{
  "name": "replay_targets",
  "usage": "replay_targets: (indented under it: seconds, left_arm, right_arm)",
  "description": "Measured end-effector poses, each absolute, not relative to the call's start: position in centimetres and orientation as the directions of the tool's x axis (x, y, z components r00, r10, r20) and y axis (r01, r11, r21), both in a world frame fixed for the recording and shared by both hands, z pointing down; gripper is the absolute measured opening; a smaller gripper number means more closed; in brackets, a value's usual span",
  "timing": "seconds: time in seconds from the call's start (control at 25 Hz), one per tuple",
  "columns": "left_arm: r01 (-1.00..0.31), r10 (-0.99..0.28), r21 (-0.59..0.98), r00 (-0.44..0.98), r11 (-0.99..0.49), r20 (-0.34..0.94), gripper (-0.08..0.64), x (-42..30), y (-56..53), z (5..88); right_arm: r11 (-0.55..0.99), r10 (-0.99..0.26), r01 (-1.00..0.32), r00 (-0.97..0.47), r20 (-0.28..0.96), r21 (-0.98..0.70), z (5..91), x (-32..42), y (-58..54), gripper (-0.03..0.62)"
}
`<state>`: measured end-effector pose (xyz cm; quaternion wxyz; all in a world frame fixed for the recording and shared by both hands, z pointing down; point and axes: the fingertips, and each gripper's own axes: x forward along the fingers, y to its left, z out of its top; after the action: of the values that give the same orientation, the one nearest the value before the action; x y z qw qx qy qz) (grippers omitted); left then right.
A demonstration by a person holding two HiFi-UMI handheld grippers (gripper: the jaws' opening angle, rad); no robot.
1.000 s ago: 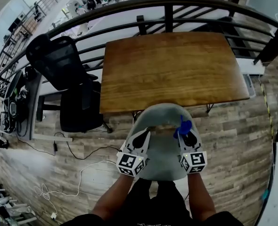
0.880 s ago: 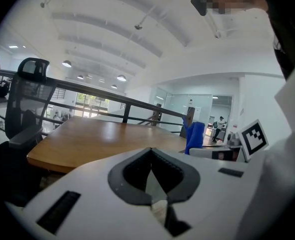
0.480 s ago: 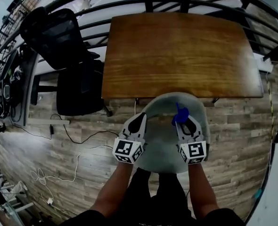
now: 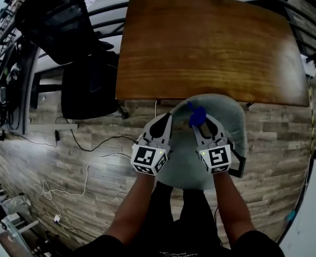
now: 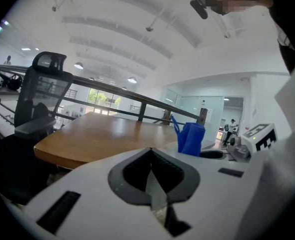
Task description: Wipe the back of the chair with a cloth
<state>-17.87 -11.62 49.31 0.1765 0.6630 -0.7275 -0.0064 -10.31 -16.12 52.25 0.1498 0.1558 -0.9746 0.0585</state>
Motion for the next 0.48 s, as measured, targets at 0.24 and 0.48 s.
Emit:
replay_targets:
  seconds: [0.24, 0.48]
  left_arm:
    - [-0.965, -0.964, 0.239, -0.046, 0.111, 0.262, -0.002, -18.1, -12.3, 50.6]
    - [-0.962, -0.962, 0.246, -0.047, 0.116, 0.270, -0.002, -18.1, -12.4, 51.5]
  right_arm:
    - [0.954, -0.254, -0.291, -0.914, 0.316, -0.076, 53.9, -12.7, -16.1, 0.120]
    - [0.961, -0.248, -0.276, -0.907, 0.339, -0.035, 54.5, -15.0, -16.0, 0.121]
